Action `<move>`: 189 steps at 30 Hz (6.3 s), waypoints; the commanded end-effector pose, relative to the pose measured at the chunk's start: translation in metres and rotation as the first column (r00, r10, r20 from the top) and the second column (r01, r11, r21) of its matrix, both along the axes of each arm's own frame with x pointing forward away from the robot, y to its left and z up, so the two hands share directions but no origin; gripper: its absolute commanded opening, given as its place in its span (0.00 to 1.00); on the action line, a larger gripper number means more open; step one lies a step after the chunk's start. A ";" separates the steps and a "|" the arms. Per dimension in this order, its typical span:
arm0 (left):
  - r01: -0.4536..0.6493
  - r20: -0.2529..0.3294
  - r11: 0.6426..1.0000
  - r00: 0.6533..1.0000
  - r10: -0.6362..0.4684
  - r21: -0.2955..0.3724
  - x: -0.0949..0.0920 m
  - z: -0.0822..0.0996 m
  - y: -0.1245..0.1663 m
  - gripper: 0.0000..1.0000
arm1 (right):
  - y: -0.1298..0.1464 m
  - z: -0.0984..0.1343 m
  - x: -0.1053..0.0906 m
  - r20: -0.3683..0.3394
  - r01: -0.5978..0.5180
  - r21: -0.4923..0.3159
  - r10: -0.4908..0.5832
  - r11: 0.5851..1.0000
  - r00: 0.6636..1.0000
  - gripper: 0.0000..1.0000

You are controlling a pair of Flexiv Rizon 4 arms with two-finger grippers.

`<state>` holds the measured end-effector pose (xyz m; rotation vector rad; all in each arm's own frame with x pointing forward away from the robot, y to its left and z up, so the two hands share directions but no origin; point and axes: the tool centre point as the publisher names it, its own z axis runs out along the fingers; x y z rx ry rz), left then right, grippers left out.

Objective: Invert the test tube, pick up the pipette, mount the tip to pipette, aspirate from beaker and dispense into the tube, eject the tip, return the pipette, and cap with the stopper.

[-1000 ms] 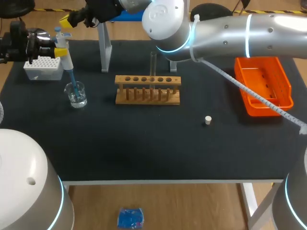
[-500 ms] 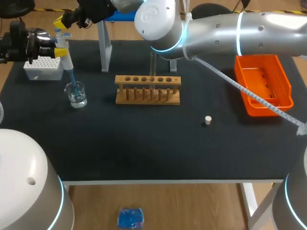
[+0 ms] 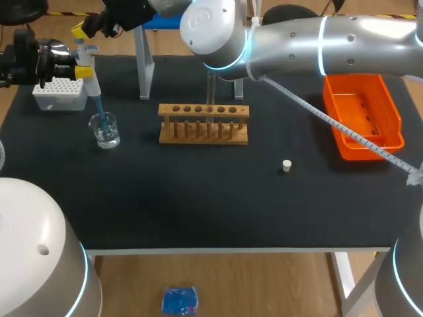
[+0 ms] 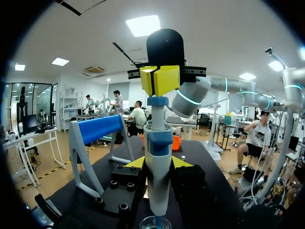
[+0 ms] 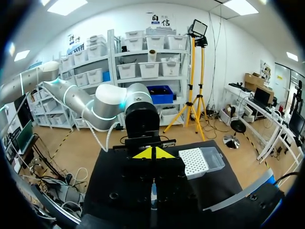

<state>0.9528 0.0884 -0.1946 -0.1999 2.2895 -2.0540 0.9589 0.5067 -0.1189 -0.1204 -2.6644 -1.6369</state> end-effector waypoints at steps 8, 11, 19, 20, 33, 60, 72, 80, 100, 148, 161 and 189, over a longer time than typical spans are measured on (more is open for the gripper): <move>0.002 0.001 1.000 1.000 -0.002 -0.001 0.000 0.000 0.001 0.00 | 0.000 -0.004 0.002 -0.008 -0.001 -0.019 0.001 1.000 1.000 0.00; 0.002 0.001 1.000 1.000 -0.002 -0.001 0.000 0.000 0.001 0.00 | -0.002 -0.007 0.001 -0.011 0.000 -0.021 0.000 1.000 1.000 0.00; 0.002 0.001 1.000 1.000 -0.002 -0.001 0.000 0.000 0.001 0.00 | 0.000 -0.015 0.000 -0.017 -0.007 -0.035 0.006 0.999 1.000 0.00; 0.002 0.001 1.000 1.000 -0.002 -0.001 0.000 0.000 0.001 0.00 | 0.000 -0.015 0.001 -0.018 -0.007 -0.037 0.006 0.999 1.000 0.00; 0.002 0.001 1.000 1.000 -0.002 -0.001 0.000 0.000 0.001 0.00 | 0.001 -0.031 0.002 -0.037 -0.009 -0.057 0.007 0.998 0.999 0.00; 0.002 0.001 1.000 1.000 -0.002 -0.001 0.000 0.000 0.001 0.00 | -0.043 0.023 -0.019 0.057 0.004 0.009 -0.004 1.000 0.998 1.00; 0.002 0.001 1.000 1.000 -0.002 -0.001 0.000 0.000 0.001 0.00 | -0.160 0.035 -0.036 0.145 0.068 0.004 -0.068 0.998 0.987 1.00; 0.002 0.001 1.000 1.000 -0.002 -0.001 0.000 0.000 0.001 0.00 | -0.234 0.036 -0.048 0.181 0.112 0.003 -0.111 0.994 0.977 1.00; 0.002 0.001 1.000 1.000 -0.002 -0.001 0.000 0.000 0.001 0.00 | -0.397 -0.009 -0.039 0.189 0.178 0.068 -0.188 0.982 0.964 1.00; 0.002 0.001 1.000 1.000 -0.002 -0.001 0.000 0.000 0.001 0.00 | -0.372 -0.136 -0.014 0.082 0.086 0.103 -0.095 0.991 0.992 1.00; 0.002 0.001 1.000 1.000 -0.002 -0.001 0.000 0.000 0.001 0.00 | -0.372 -0.136 -0.014 0.082 0.086 0.103 -0.095 0.991 0.992 1.00; -0.039 0.032 0.996 0.999 0.036 0.079 -0.005 0.069 -0.004 0.00 | -0.372 -0.136 -0.014 0.082 0.086 0.103 -0.095 0.991 0.992 1.00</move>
